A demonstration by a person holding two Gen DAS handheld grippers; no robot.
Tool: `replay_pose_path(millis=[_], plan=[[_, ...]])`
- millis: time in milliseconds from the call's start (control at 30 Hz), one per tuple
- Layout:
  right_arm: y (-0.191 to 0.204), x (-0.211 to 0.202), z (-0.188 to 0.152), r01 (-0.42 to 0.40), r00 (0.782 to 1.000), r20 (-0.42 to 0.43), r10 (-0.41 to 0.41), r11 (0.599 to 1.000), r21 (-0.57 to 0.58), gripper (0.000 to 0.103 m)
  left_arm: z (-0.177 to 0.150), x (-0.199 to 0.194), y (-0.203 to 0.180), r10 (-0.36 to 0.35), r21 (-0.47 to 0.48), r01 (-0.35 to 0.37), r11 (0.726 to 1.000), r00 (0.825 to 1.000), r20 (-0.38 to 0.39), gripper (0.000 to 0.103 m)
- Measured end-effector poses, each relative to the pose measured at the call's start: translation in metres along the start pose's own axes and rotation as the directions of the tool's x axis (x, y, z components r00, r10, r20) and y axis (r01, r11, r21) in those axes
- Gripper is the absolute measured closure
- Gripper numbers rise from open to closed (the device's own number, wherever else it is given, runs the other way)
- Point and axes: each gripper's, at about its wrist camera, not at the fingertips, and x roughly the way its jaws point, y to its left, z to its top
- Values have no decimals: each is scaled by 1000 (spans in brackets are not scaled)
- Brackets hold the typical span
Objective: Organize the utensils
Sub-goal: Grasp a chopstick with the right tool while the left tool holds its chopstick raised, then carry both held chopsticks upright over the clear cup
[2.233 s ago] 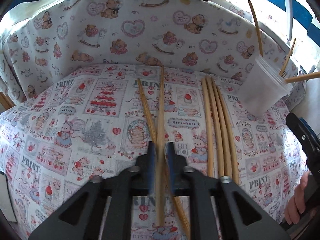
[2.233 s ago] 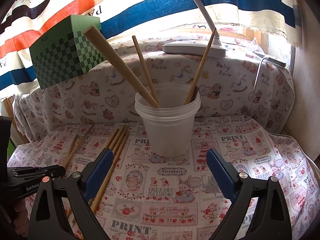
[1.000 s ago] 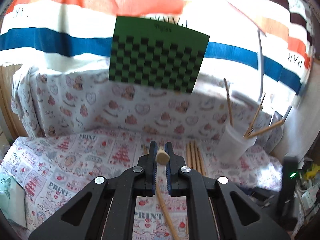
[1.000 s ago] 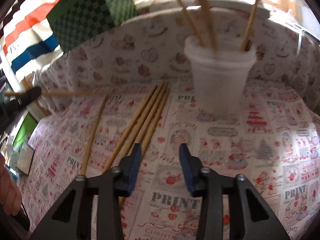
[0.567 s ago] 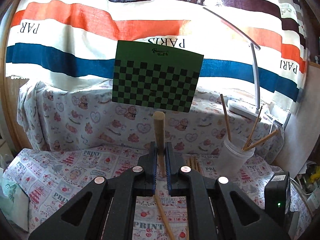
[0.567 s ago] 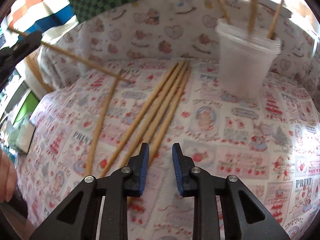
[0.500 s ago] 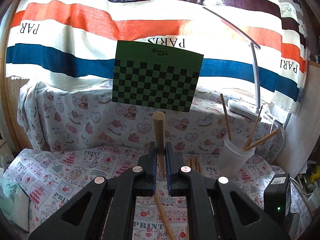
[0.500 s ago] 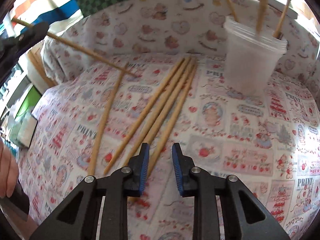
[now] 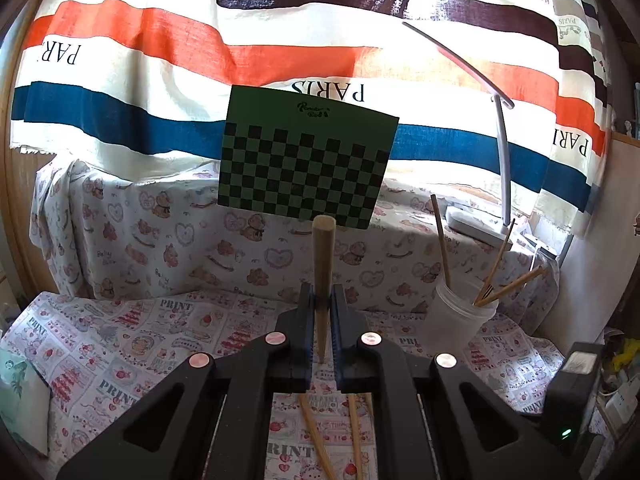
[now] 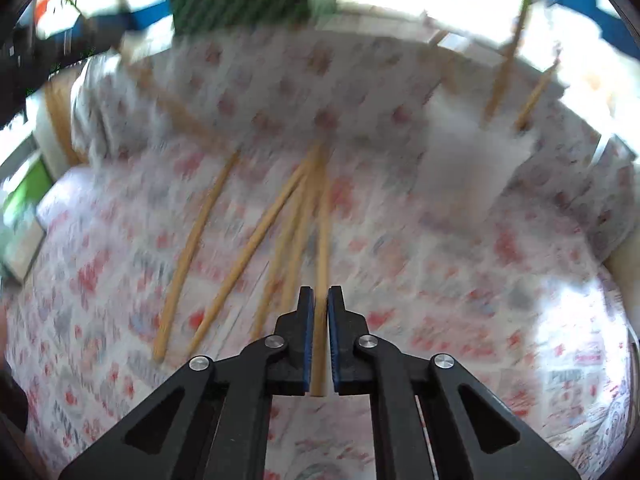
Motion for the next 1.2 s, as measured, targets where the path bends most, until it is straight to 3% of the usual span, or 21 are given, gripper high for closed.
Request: replay_pose_path(millis=[133, 300, 567, 700, 733, 867, 967, 1133, 1200], plan=[[-24, -39, 6, 27, 983, 179, -42, 996, 81, 95, 0, 1, 0, 7, -1, -6, 1000, 1000, 15, 96], [-47, -69, 11, -49, 954, 300, 4, 988, 144, 95, 0, 1, 0, -1, -2, 1, 1000, 1000, 18, 96], [-54, -96, 14, -116, 874, 486, 16, 977, 177, 95, 1, 1, 5, -12, -29, 12, 1000, 1000, 9, 97], [-63, -112, 13, -127, 831, 556, -12, 969, 210, 95, 2, 1, 10, -68, -66, 68, 995, 998, 3, 97], [-65, -116, 13, -124, 819, 573, -22, 969, 215, 95, 2, 1, 11, -82, -77, 82, 994, 997, 3, 97], [-64, -120, 15, -58, 810, 582, -75, 977, 206, 96, 4, -1, 15, -90, -101, 90, 991, 996, 5, 97], [-67, -121, 16, -85, 813, 580, -46, 977, 197, 96, 5, -4, 16, -89, -102, 91, 991, 996, 19, 97], [-65, -130, 12, -86, 779, 625, -38, 982, 167, 96, 5, -4, 13, -102, -92, 103, 990, 995, 10, 97], [-61, -127, 14, -71, 787, 617, -30, 988, 139, 96, 3, 0, 10, -102, -81, 101, 992, 995, -5, 97]])
